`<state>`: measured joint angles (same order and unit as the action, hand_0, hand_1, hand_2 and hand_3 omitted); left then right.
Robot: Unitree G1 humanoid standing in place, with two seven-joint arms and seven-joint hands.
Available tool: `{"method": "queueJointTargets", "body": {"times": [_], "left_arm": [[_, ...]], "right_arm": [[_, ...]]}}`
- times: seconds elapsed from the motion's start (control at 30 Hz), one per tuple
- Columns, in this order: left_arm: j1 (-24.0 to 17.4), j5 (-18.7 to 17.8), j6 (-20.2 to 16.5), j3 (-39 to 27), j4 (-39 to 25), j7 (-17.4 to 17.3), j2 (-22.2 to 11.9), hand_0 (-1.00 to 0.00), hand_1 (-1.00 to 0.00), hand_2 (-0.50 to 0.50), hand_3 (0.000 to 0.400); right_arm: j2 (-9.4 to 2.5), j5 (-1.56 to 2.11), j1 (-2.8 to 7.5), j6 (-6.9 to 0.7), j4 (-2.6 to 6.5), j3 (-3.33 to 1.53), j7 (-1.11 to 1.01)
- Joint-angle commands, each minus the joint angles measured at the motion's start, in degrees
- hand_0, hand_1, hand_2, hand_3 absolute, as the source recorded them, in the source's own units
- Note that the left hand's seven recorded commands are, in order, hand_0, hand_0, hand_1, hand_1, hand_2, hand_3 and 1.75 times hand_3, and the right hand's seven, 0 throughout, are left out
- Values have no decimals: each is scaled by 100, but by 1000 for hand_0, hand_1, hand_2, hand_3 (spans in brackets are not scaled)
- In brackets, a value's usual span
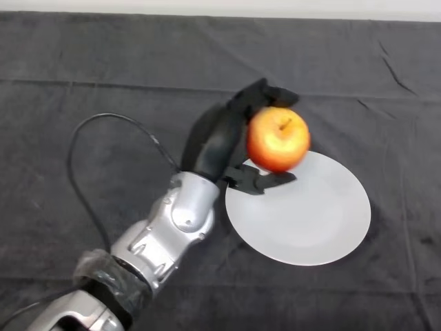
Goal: Move the apple to the plate
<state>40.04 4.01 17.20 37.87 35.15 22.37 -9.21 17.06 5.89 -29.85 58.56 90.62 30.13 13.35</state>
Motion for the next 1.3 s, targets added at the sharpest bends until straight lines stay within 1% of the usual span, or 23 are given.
{"method": "queueJointTargets", "body": {"times": [0.03, 0.3, 0.5, 0.9, 1.3], "left_arm": [[382, -114, 139, 185, 245, 143, 53, -1000, -1000, 0, 400], [578, -428, 358, 852, 645, 240, 134, -1000, -1000, 0, 400], [679, -551, 511, 1214, 930, 250, 135, -1000, -1000, 0, 400], [792, -712, 700, 1743, 1417, 272, 182, -1000, -1000, 0, 400], [865, -896, 740, 2137, 1779, 195, 234, -1000, -1000, 0, 400]], "right_arm": [[-461, 98, 639, -556, 585, 45, 11], [-459, 95, 634, -545, 601, 50, 11], [-457, 91, 630, -536, 614, 55, 10], [-453, 78, 622, -520, 638, 71, 10], [-450, 61, 615, -507, 658, 89, 10]]}}
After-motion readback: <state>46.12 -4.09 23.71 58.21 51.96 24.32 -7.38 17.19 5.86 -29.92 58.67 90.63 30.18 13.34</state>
